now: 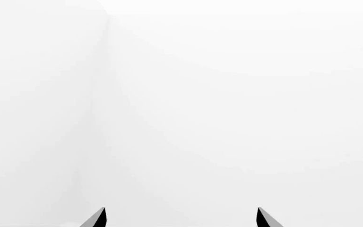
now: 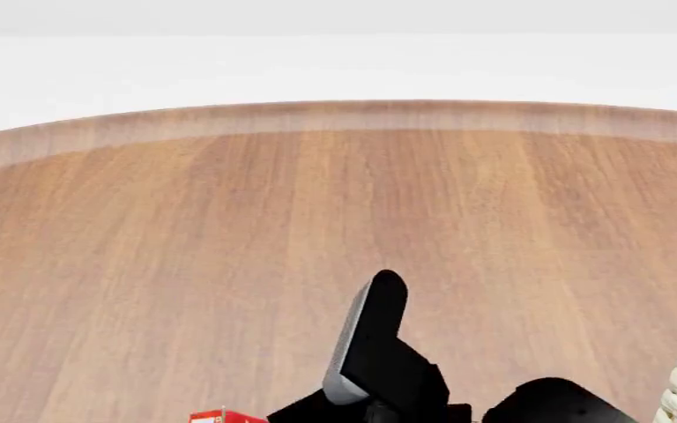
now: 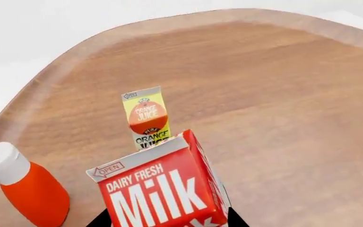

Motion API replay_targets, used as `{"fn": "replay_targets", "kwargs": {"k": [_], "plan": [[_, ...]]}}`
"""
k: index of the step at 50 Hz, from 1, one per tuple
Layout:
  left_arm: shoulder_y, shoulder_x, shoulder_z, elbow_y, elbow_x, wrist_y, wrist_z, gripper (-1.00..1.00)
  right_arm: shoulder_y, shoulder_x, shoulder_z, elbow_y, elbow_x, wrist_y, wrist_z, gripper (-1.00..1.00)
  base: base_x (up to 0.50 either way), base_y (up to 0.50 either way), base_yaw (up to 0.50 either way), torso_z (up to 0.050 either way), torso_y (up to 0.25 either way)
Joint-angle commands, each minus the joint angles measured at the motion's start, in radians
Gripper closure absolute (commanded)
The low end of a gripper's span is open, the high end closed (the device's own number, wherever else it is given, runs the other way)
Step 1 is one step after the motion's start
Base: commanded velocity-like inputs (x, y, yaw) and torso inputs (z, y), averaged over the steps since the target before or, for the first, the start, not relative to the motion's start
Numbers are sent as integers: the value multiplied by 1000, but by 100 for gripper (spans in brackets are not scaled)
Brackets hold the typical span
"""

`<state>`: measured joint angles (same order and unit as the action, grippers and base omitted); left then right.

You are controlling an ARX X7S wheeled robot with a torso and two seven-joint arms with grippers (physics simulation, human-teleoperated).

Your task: Pick the milk and place it in the basket.

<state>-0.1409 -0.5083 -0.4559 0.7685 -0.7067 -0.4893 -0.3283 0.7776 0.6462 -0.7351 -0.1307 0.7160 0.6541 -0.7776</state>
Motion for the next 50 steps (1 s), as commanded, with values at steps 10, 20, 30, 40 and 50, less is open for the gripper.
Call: {"fn": "replay_targets", "kwargs": {"k": [10, 20, 30, 40, 50], "plan": [[4, -3, 0, 2, -4, 2, -5, -100, 113, 167, 267, -219, 220, 96, 162, 100, 0, 0, 0, 0, 1], [6, -4, 6, 0, 0, 6, -4, -100, 169, 281, 387, -293, 342, 177, 255, 100, 0, 0, 0, 0, 1], [5, -5, 12, -3, 3, 9, -4, -100, 223, 368, 467, -310, 421, 238, 320, 100, 0, 0, 0, 0, 1], [5, -6, 14, -3, 2, 10, -7, -100, 209, 434, 546, -300, 479, 246, 373, 100, 0, 0, 0, 2, 1], [6, -7, 18, -5, 3, 12, -8, -100, 162, 501, 622, -280, 517, 237, 417, 100, 0, 0, 0, 0, 1]]}}
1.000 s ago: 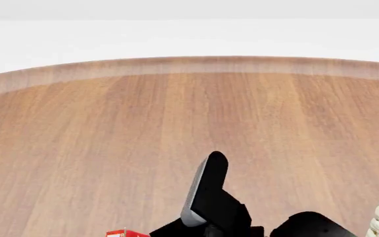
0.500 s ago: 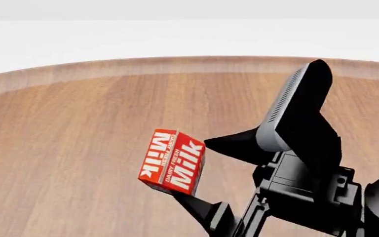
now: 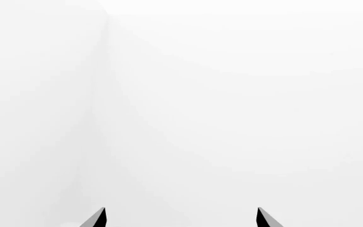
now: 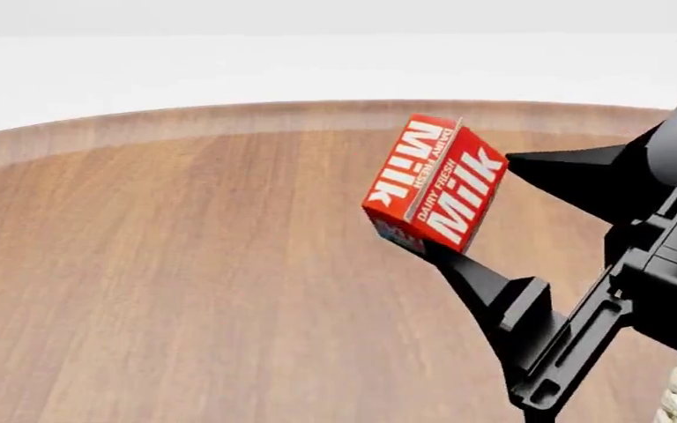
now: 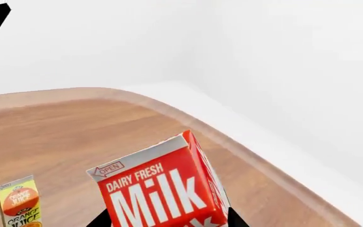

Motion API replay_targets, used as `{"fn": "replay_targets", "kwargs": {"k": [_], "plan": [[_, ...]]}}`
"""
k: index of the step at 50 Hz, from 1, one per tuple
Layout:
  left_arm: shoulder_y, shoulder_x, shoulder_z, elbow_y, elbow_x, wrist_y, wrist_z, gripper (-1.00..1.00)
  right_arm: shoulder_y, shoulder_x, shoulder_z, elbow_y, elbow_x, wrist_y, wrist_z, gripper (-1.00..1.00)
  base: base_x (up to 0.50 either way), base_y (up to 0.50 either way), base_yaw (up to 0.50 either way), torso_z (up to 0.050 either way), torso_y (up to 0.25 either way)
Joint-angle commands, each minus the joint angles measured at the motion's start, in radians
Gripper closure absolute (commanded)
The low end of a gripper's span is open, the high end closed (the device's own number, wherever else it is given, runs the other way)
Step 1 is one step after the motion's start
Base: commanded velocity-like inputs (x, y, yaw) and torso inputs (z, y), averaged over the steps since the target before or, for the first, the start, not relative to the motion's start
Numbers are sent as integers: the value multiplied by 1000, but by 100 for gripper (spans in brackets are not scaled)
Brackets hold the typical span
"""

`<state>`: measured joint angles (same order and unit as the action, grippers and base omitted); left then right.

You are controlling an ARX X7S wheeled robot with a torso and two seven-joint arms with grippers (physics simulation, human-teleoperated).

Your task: Pick the milk and place it in the basket.

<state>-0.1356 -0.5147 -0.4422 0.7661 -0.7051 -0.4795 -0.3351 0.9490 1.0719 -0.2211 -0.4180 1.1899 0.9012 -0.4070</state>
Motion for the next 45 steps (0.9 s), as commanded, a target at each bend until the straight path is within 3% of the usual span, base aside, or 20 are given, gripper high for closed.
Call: {"fn": "replay_targets", "kwargs": {"k": [1, 19, 31, 45], "plan": [[1, 0, 5, -2, 1, 3, -1, -100, -15, 80, 116, 9, 50, -11, 53, 100, 0, 0, 0, 0, 0], [3, -3, 9, -5, -1, 5, -3, -100, -293, 193, 361, 37, 103, -69, 129, 100, 0, 0, 0, 0, 1], [6, -5, 6, -4, -4, 8, -5, -100, -500, 175, 583, 42, 83, -43, 173, 100, 0, 0, 0, 1, 1], [8, -6, 9, -6, -3, 12, -6, -100, -527, 171, 576, 56, 20, -40, 220, 100, 0, 0, 0, 1, 1]]}}
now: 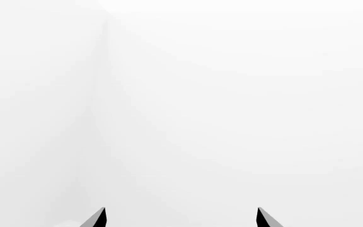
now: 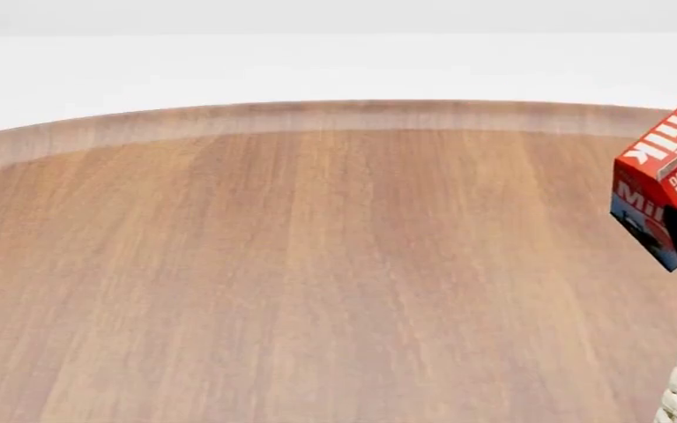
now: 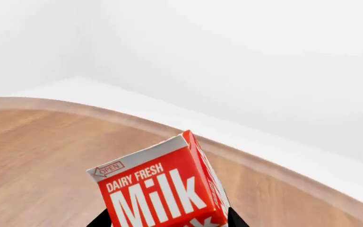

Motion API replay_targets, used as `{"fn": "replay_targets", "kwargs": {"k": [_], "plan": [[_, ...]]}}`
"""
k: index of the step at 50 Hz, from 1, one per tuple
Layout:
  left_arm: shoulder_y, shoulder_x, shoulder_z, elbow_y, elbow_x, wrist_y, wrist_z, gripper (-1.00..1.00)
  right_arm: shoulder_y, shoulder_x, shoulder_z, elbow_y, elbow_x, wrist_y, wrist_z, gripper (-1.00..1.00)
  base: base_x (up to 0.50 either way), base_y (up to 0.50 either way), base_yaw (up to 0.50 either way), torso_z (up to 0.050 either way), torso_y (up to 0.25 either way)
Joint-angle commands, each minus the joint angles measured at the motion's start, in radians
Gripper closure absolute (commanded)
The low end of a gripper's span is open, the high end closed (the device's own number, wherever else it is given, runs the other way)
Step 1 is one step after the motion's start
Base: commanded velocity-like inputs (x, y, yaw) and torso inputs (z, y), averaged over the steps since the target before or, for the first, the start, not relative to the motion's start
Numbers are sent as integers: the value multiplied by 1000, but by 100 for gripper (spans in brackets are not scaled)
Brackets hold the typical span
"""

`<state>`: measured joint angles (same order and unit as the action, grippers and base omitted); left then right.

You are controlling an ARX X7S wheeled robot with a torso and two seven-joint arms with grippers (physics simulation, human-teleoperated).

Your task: Pick the milk and place it in the basket.

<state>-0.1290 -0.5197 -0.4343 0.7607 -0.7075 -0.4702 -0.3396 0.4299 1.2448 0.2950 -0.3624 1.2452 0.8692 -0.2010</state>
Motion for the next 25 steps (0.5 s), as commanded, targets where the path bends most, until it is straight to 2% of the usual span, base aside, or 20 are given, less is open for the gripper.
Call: {"fn": "replay_targets", "kwargs": {"k": [1, 16, 19, 21, 22, 25], "plan": [[1, -2, 1, -1, -1, 2, -1, -100, -8, -2, 60, 1, -35, -7, 14, 100, 0, 0, 0, 0, 0], [3, -4, 1, -2, -3, 6, -3, -100, 15, 10, 39, 8, -46, -14, -1, 100, 0, 0, 0, 1, 1], [6, -3, -4, -2, -5, 7, -4, -100, 203, 89, -116, 74, -72, -44, -80, 100, 0, 0, 0, 0, 0], [7, -3, -4, -3, -5, 8, -4, -100, 492, 101, -288, 144, -109, 16, -174, 100, 0, 0, 0, 0, 5], [7, -3, -3, -3, -4, 9, -4, -100, 642, 74, -381, 201, -143, 110, -253, 100, 0, 0, 0, 0, 0], [9, -3, -3, -3, -5, 10, -4, -100, 1070, 0, -579, 334, -329, 256, -448, 100, 0, 0, 0, 0, 0]]}}
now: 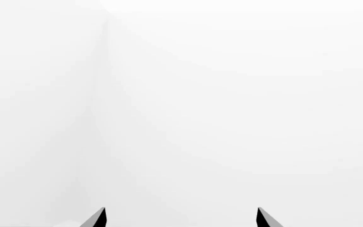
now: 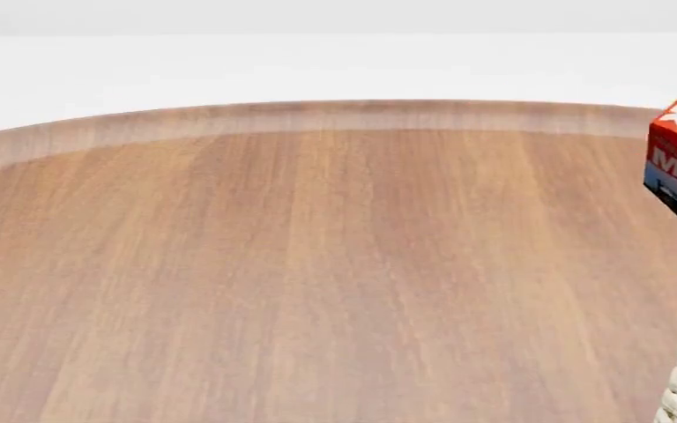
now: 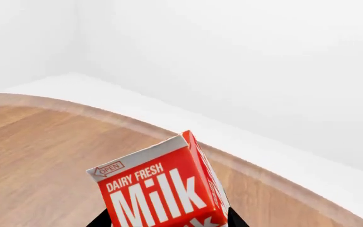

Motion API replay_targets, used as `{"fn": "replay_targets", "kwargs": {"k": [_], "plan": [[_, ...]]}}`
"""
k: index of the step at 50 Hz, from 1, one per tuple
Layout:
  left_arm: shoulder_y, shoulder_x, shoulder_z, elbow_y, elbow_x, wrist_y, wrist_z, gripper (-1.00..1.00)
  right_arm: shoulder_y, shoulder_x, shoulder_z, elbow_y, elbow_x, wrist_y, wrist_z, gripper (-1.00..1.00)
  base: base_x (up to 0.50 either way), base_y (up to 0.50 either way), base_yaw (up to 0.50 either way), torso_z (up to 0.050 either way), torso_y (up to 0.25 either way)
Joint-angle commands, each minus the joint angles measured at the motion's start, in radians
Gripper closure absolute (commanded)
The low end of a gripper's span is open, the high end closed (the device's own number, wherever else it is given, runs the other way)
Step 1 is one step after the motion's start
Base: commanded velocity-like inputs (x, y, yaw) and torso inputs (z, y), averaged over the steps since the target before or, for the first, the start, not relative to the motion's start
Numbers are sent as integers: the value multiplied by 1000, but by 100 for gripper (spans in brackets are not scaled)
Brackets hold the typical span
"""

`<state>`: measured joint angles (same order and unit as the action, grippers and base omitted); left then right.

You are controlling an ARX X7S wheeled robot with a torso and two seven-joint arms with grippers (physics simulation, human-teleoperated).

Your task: Pick the milk and place it in the basket.

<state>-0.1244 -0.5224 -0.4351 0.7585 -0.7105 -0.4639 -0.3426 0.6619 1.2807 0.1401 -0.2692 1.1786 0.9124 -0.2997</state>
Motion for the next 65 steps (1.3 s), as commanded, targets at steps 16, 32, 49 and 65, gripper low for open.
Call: {"fn": "replay_targets", "kwargs": {"k": [16, 32, 49, 65], "plan": [[8, -5, -6, 3, -6, 4, -5, -100, 1694, -279, -846, 852, -1246, 61, -1251, 100, 0, 0, 0, 1, 2], [6, -9, -8, 2, -9, 5, -10, -100, 1694, -314, -894, 1116, -1384, -79, -1271, 100, 0, 0, 0, 0, 1], [4, -10, -5, -4, -10, 9, -12, -100, 1694, -385, -908, 1373, -1546, -191, -1271, 100, 0, 0, 0, 1, 1], [10, -12, -6, -3, -12, 11, -14, -100, 1694, -411, -978, 1487, -1565, -211, -1271, 100, 0, 0, 0, 1, 1]]}}
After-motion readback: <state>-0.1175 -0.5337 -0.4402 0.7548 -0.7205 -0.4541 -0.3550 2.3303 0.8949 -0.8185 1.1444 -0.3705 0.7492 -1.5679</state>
